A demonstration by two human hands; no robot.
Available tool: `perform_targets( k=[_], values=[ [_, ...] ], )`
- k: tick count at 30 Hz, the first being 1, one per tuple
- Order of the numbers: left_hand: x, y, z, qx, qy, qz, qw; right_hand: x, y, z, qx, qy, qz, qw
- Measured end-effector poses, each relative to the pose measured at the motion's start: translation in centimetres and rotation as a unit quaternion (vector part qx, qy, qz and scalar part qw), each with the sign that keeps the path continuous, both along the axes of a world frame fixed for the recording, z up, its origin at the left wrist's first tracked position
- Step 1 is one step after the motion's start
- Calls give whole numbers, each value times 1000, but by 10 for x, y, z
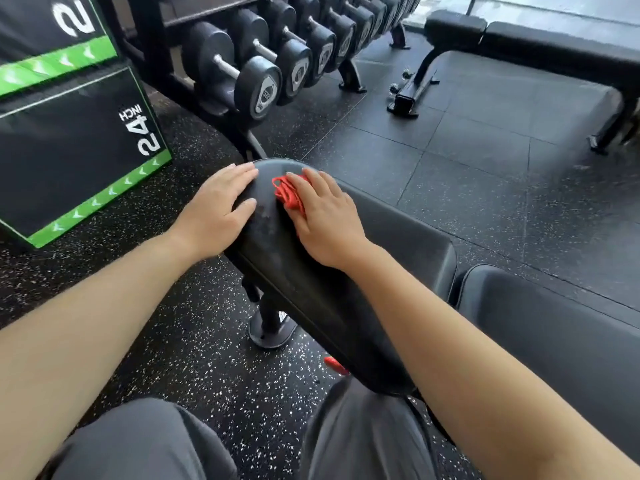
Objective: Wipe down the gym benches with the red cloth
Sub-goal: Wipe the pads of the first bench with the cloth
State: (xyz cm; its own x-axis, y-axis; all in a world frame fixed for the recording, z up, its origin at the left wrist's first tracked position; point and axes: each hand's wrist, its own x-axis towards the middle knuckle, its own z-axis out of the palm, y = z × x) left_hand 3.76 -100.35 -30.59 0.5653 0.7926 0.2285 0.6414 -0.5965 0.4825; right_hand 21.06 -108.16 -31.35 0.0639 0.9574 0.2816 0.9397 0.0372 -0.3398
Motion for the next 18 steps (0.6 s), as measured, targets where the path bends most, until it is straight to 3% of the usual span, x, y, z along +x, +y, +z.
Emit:
perform_targets(
  k=[6,10,18],
  values=[
    [-9,36,-6,-56,-89,-82,991,-36,-51,-6,1,25,-53,998],
    [-11,49,-15,-92,-135,-131,978,-39,-7,-1,-4,17,-111,994],
    [-9,48,-13,-98,-127,-154,975,-25,83,15,-52,42,-214,975]
  ],
)
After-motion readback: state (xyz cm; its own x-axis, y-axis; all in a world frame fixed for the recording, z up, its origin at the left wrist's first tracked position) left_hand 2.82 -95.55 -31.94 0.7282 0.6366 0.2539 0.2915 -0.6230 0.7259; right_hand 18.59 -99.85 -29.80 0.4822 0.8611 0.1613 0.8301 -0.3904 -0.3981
